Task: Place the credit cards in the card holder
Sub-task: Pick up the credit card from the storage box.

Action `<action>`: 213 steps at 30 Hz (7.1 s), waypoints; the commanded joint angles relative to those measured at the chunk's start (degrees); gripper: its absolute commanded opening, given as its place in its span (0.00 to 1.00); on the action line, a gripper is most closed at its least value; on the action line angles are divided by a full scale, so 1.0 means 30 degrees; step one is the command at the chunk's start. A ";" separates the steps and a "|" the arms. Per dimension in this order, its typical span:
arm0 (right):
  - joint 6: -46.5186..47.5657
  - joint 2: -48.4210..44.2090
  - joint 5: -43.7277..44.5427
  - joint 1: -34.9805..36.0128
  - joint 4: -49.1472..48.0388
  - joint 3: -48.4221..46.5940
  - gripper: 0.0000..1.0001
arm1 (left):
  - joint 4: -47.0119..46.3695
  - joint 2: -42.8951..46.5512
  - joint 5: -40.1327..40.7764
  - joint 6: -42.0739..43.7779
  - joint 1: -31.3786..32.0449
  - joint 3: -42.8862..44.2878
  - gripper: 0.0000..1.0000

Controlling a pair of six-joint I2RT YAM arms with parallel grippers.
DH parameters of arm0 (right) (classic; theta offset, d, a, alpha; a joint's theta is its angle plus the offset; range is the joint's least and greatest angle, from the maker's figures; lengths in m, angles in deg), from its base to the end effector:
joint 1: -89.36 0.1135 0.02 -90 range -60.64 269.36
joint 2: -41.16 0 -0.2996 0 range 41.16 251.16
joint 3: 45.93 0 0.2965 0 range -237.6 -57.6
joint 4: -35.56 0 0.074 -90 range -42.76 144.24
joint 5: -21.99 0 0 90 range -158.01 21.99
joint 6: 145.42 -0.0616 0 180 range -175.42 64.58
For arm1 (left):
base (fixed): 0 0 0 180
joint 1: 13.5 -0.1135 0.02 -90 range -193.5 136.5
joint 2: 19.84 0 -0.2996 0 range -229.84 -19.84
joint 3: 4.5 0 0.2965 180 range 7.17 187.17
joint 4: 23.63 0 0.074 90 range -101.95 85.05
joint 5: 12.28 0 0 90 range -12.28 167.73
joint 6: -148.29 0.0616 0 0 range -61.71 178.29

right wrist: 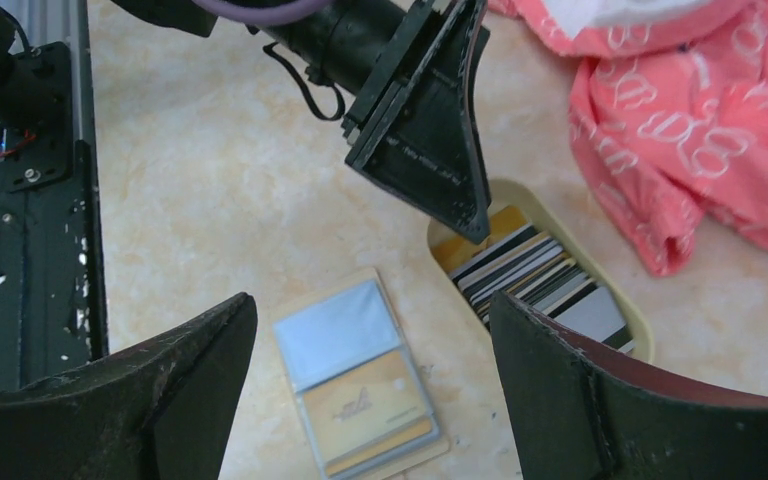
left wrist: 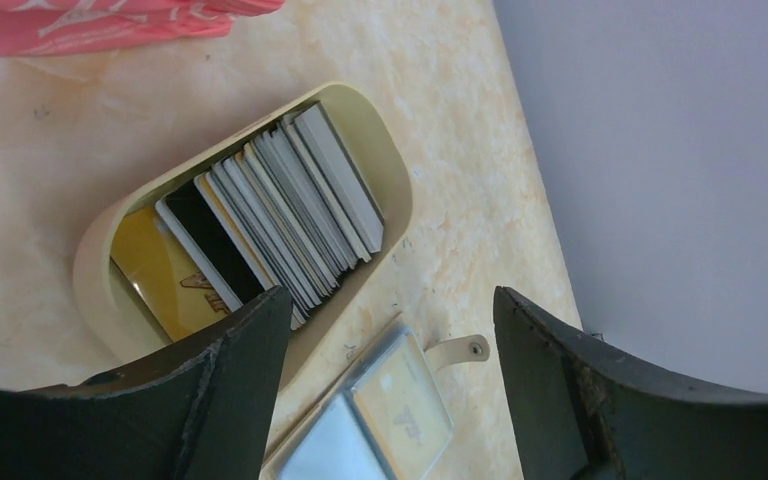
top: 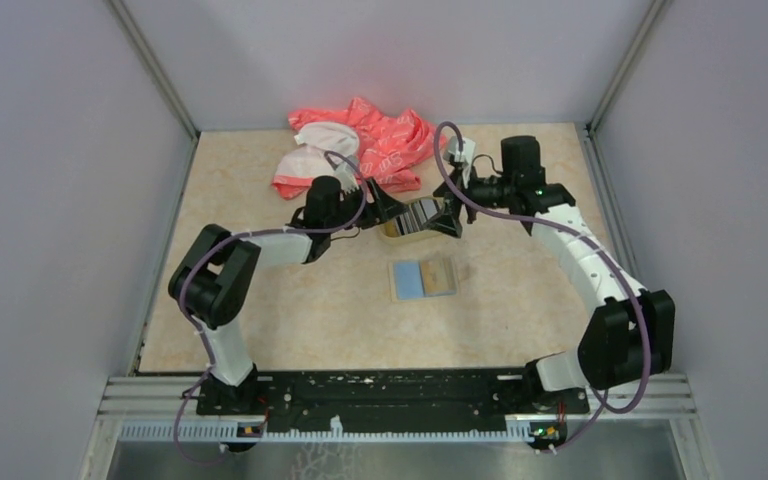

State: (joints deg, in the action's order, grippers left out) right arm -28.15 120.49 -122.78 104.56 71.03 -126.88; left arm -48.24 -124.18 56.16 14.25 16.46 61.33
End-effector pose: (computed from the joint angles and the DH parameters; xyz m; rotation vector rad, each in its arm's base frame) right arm 0.3264 0.1408 0.3553 -1.1961 1.6058 0.8860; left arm 0.3817 -0.2462 0.1876 0.0497 1.9826 -1.2223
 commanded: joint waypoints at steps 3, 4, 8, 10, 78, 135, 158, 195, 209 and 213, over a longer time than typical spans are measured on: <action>-0.1686 0.0332 -0.0847 -0.0987 -0.1915 0.1105 0.85 | 0.0780 -0.1961 0.1902 -0.1630 0.0223 0.1636 0.78; -0.1696 0.0422 -0.0825 -0.1104 -0.1960 0.1132 0.84 | 0.0762 -0.2352 0.1989 -0.1852 0.0282 0.1875 0.77; -0.1459 0.0660 -0.0421 -0.1221 -0.1984 0.1191 0.84 | 0.1711 -0.3819 0.1966 -0.2249 0.0427 0.3331 0.75; -0.1370 0.0803 -0.0378 -0.1254 -0.1942 0.1236 0.84 | 0.2793 -0.4082 0.2576 -0.2048 0.0540 0.4003 0.75; -0.0871 0.0525 -0.1572 -0.1874 -0.1443 0.1115 0.84 | 0.8243 -0.4953 0.5499 -0.1499 0.2559 0.8146 0.76; -0.0922 0.0510 -0.2202 -0.2064 -0.1467 0.1198 0.84 | 0.6453 -0.3747 0.2046 -0.1706 0.0681 0.5429 0.38; -0.1009 0.0516 -0.2319 -0.2079 -0.1475 0.1207 0.84 | 0.8013 -0.2678 0.3173 -0.0646 0.0674 0.5487 0.09; -0.1011 0.0394 -0.2462 -0.2101 -0.1492 0.1238 0.84 | 0.8759 -0.3052 0.2367 -0.0525 0.0400 0.5642 0.21; -0.1026 0.0422 -0.2580 -0.2108 -0.1536 0.1256 0.84 | 0.8818 -0.2372 0.2820 -0.0535 0.0376 0.5065 0.19; -0.1027 0.0422 -0.2600 -0.2119 -0.1503 0.1265 0.84 | 0.8802 -0.2400 0.2766 -0.0558 0.0345 0.5028 0.15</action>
State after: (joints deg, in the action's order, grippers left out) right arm -31.47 124.03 -128.72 98.92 67.90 -122.84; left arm -21.64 -133.40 64.21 11.87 17.83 77.00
